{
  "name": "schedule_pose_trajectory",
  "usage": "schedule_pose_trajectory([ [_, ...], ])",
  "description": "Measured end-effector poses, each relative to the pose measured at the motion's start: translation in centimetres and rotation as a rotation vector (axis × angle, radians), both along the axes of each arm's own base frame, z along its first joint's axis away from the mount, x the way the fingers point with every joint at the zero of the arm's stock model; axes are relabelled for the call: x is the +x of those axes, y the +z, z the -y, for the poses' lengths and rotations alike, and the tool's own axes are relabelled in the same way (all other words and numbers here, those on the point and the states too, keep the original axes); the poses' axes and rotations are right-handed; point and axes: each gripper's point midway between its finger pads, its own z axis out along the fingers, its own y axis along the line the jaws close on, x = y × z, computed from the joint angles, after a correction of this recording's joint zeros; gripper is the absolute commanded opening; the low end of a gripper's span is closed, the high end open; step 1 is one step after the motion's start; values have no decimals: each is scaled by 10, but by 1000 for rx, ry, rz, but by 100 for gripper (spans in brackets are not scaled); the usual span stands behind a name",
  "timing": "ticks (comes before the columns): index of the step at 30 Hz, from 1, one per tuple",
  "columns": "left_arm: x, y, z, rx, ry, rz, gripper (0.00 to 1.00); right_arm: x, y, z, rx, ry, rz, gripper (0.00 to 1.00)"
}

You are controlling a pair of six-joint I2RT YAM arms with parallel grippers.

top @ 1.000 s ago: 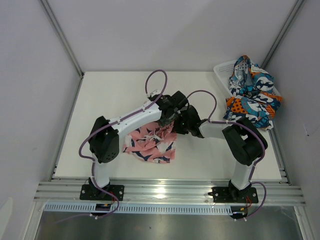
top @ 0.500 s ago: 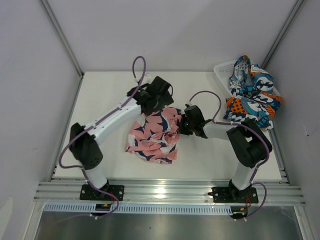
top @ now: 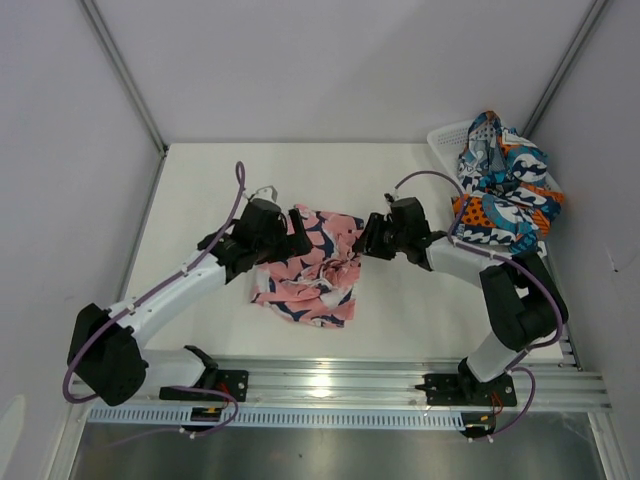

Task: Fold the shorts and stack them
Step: Fold the shorts

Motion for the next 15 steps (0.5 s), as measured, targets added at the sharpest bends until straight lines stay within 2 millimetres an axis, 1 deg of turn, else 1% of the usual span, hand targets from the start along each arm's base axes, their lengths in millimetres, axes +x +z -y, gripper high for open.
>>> schedule_pose_trajectory([
  [2,-7,-12,4,4,-56,-13,99,2,8,-4,63,18,0,55],
  [3,-10,-16,7,6,-78,-13,99,2,11,-5,94,27,0,56],
  [7,-22,-28,20,10,-171,-3,99,-3,15,-10,202,58,-18,56],
  [9,-28,-29,29,12,-221,13,99,-6,14,-17,257,83,-40,57],
  [12,-31,-25,41,7,-267,46,99,-9,8,-26,316,112,-67,57],
  [15,-32,-22,51,0,-298,73,99,-14,4,-29,359,117,-94,58],
])
